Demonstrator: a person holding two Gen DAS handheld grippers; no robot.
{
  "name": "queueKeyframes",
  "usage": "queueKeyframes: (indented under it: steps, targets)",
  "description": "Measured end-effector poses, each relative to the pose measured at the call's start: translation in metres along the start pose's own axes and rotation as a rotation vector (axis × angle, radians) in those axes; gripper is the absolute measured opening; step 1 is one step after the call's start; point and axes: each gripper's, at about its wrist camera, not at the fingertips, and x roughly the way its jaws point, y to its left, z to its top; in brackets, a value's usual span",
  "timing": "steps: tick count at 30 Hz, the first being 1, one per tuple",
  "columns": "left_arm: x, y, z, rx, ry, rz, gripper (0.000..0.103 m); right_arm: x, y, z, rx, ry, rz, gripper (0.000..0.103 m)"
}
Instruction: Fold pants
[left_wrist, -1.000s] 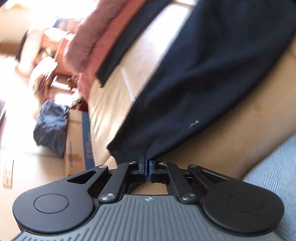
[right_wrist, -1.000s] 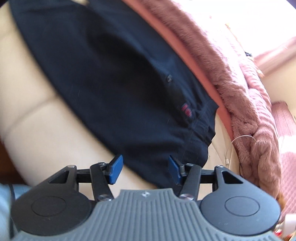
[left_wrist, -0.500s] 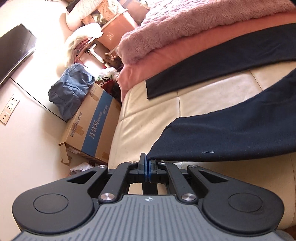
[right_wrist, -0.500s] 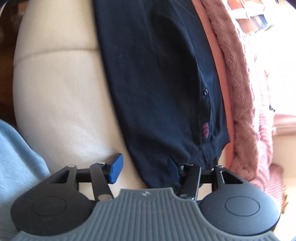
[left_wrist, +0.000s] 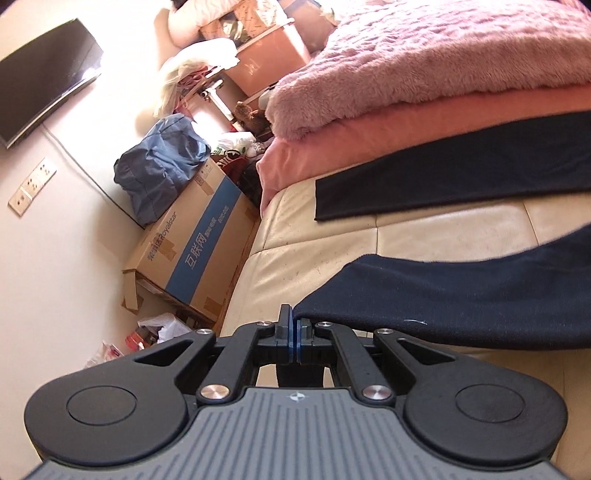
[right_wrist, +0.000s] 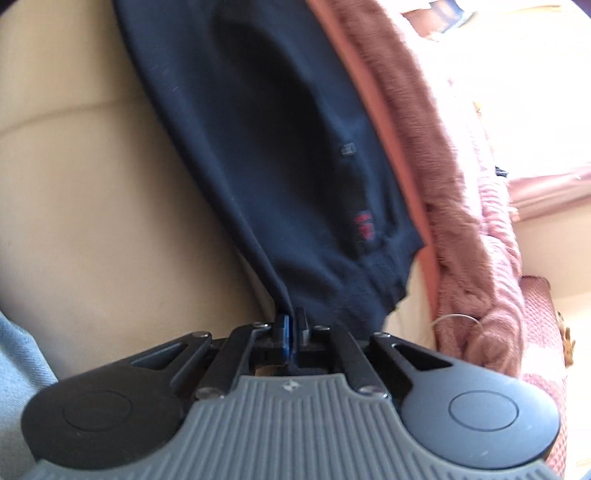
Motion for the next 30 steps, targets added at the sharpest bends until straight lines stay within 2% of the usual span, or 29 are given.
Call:
queueKeyframes:
  steps: [6, 9, 12, 17, 21, 25, 30]
  targets:
    - [0.006, 0.01, 0.037, -0.049, -0.032, 0.026, 0.001, -0.005, -0.056, 0.016, 0.133, -0.048, -0.044, 0.0]
    - [0.015, 0.017, 0.066, -0.085, -0.046, 0.029, 0.001, 0.002, -0.093, 0.034, 0.194, -0.07, -0.07, 0.0]
    - [0.03, 0.015, 0.099, -0.079, -0.055, 0.05, 0.001, 0.019, -0.127, 0.056, 0.224, -0.08, -0.099, 0.0]
    - [0.074, -0.004, 0.15, -0.008, -0.015, 0.057, 0.001, 0.076, -0.179, 0.093, 0.243, -0.05, -0.107, 0.0]
    - [0.122, -0.029, 0.176, 0.06, 0.046, 0.049, 0.001, 0.133, -0.204, 0.118, 0.261, -0.008, -0.084, 0.0]
    - [0.168, -0.059, 0.186, 0.133, 0.109, 0.046, 0.001, 0.192, -0.204, 0.135, 0.27, 0.053, -0.028, 0.0]
    - [0.209, -0.083, 0.189, 0.182, 0.156, 0.055, 0.001, 0.242, -0.192, 0.139, 0.288, 0.116, 0.047, 0.0]
